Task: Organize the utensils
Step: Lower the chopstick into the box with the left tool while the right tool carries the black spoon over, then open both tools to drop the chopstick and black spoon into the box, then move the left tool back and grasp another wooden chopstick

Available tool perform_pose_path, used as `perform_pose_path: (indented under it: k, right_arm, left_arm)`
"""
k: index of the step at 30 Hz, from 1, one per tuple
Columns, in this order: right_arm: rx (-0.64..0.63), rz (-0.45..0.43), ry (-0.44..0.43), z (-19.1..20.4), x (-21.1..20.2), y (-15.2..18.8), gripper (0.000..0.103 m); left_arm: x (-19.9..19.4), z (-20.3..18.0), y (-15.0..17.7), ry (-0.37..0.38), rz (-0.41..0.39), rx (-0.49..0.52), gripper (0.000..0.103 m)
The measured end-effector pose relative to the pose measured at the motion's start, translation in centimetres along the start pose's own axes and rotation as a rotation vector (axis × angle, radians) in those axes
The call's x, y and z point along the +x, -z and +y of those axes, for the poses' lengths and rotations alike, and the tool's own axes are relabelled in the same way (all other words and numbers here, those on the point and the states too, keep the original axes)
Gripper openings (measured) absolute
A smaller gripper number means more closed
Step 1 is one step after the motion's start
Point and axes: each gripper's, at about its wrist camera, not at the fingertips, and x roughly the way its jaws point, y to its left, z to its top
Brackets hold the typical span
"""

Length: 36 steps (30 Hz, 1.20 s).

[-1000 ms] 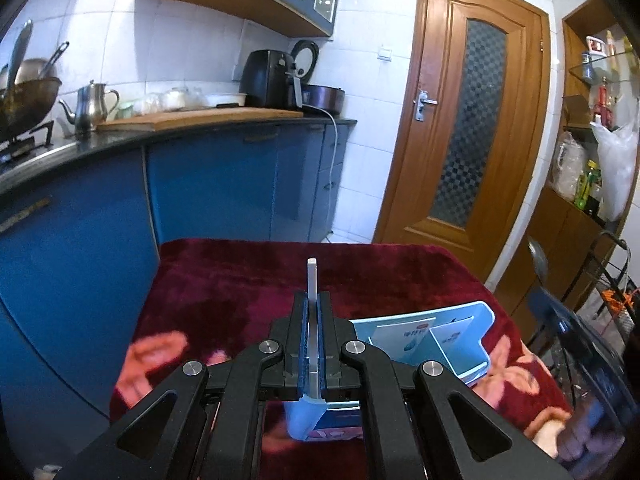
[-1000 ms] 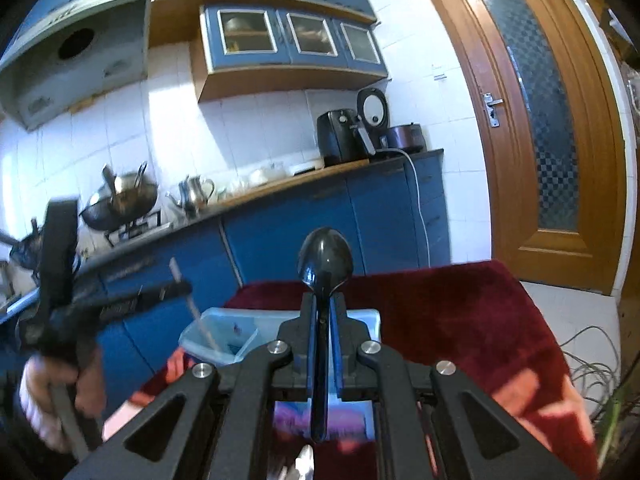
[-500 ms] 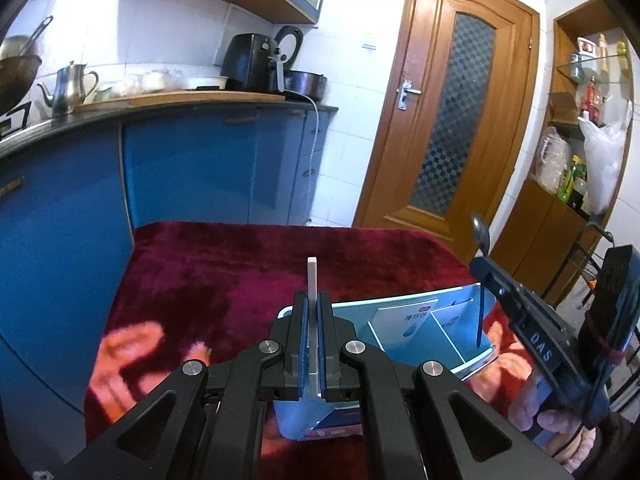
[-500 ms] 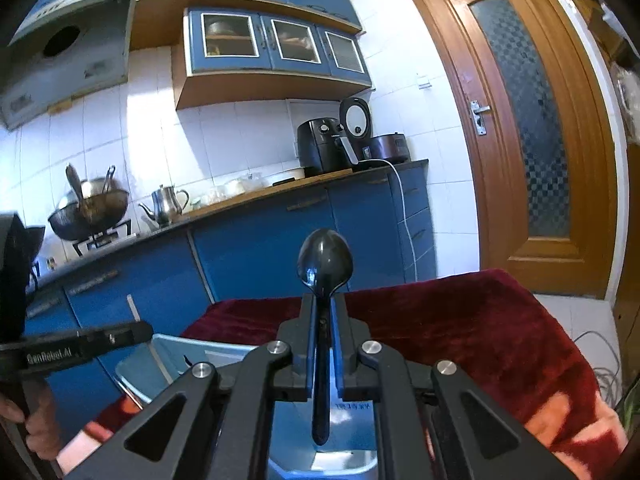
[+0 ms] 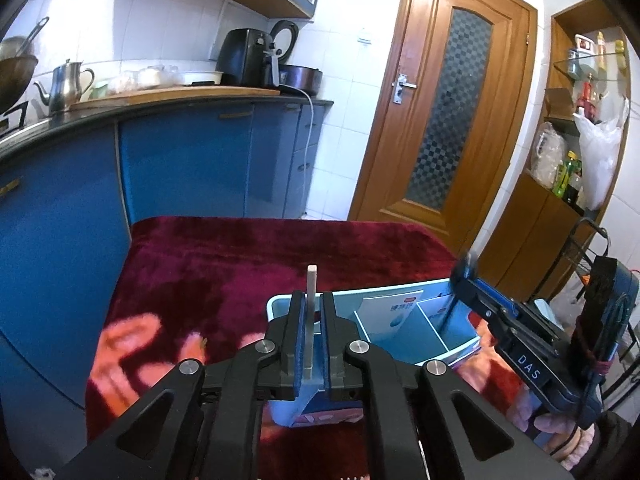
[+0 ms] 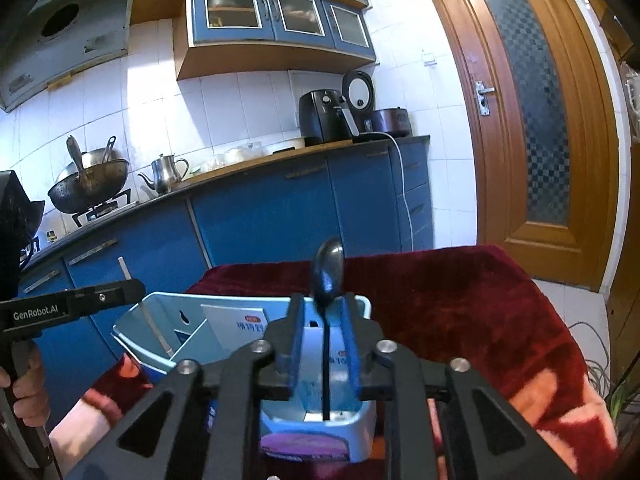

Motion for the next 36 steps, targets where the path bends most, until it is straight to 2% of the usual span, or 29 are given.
perform_pose_path:
  k: [6, 21, 27, 36]
  right_arm:
    - [-0.006, -0.021, -0.016, 0.2, -1.6, -0.4, 0.037]
    - [-0.028, -0.040, 0.001, 1.9, -9.5, -2.2, 0.038]
    - [-0.043, 0.012, 0.018, 3.0, -12.0, -1.7, 0.038]
    - [-0.023, 0.127, 0.036, 3.7, -13.6, 1.1, 0.038]
  left_arm:
    - [-1.2, 0.0, -0.1, -0.002, 0.009, -0.017, 0.009]
    - [-6.3, -0.9, 0.7, -0.006, 0.014, 0.009, 0.010]
    - [-8.5, -0.8, 2.0, -0.009, 0.039, 0.012, 0.010]
    - [-10.3, 0.7, 4.9, -0.034, 0.091, -0.012, 0.011]
